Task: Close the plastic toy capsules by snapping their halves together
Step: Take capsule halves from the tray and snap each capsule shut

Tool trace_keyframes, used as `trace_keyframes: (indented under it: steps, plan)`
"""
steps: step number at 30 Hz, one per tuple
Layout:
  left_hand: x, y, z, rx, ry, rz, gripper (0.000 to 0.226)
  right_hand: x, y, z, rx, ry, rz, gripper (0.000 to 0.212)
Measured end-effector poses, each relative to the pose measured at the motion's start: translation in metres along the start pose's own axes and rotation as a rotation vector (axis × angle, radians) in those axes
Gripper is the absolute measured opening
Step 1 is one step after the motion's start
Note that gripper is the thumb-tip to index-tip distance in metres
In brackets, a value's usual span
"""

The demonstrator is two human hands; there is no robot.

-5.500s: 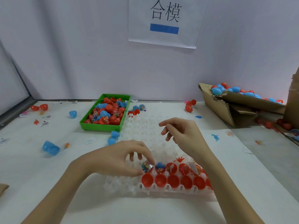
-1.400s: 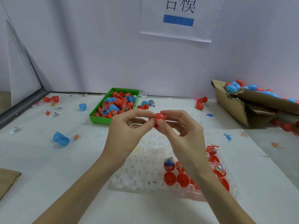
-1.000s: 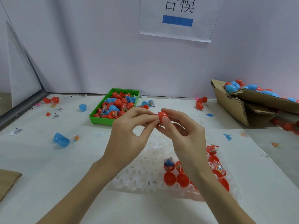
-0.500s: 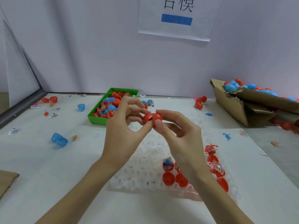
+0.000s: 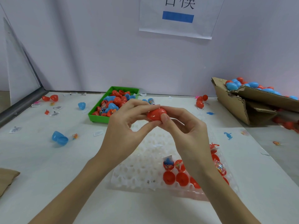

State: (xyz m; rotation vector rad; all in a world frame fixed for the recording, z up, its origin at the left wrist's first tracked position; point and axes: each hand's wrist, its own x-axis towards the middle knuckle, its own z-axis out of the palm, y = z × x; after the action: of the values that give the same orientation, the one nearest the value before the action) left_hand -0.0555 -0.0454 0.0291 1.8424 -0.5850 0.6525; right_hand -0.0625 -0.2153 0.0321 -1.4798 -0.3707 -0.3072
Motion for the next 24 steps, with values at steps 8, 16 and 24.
trace_keyframes:
  steps: [8, 16, 24]
  plan:
    - [-0.005, 0.009, 0.006, 0.205, 0.062, 0.089, 0.045, -0.003, -0.003, 0.003, 0.059, 0.039, 0.041, 0.021]
    - [-0.003, 0.005, 0.004, 0.366, 0.032, 0.136, 0.053, -0.003, -0.004, 0.004, 0.286, 0.012, 0.278, 0.024]
    - [-0.006, 0.0, 0.008, 0.195, -0.07, 0.071, 0.052, -0.003, -0.003, 0.007, 0.475, 0.106, 0.422, 0.035]
